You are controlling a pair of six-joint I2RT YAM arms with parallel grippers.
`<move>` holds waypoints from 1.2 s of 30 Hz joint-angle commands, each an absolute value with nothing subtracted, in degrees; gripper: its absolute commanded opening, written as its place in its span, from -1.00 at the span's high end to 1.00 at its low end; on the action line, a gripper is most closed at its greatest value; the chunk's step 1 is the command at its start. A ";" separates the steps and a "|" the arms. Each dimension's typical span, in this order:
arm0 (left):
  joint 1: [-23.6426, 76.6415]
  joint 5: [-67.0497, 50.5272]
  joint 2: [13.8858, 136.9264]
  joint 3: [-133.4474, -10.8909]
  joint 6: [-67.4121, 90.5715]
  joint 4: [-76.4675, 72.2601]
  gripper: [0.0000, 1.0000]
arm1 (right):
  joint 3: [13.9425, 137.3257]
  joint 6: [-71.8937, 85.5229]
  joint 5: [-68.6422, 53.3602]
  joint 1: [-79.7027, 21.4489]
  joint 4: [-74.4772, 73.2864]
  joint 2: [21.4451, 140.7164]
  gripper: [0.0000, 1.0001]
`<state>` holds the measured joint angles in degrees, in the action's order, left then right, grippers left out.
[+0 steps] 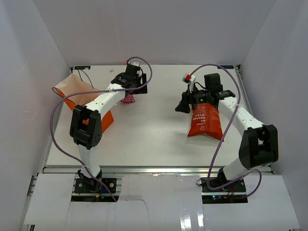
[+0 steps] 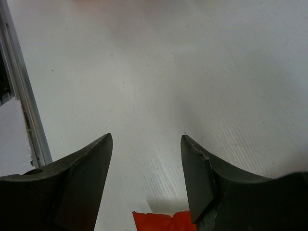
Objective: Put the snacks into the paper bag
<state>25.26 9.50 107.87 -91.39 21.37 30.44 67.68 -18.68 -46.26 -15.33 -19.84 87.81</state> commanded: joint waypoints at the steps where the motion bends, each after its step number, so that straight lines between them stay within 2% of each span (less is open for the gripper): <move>1: 24.26 19.93 110.38 -96.50 14.25 29.18 -0.82 | 67.68 -19.25 -46.23 -14.59 -19.69 88.33 -0.30; 7: 19.53 20.57 115.22 -98.17 14.76 28.83 -0.82 | 67.85 -19.16 -46.41 -14.06 -19.60 89.38 -0.30; 15: 14.94 12.86 117.59 -97.74 16.43 26.98 -0.80 | 68.73 -19.25 -46.85 -13.36 -20.04 91.05 -0.29; 22: 12.75 5.19 119.71 -96.07 18.28 25.67 -0.59 | 69.96 -18.81 -47.20 -13.36 -20.21 92.37 -0.30; 28: 12.22 4.57 120.67 -94.92 20.47 25.40 -0.48 | 70.49 -18.72 -47.55 -13.36 -20.83 92.55 -0.30; 30: 12.04 4.57 121.28 -94.49 20.65 25.49 -0.36 | 70.84 -18.89 -47.55 -13.36 -21.27 92.37 -0.30; 36: 11.95 2.29 122.17 -93.96 21.18 25.23 -0.32 | 71.72 -19.25 -47.20 -13.36 -22.59 91.58 -0.30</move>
<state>12.43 4.64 121.67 -95.13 20.40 26.50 69.10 -18.65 -46.44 -13.56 -21.26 92.73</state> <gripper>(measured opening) 0.666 0.648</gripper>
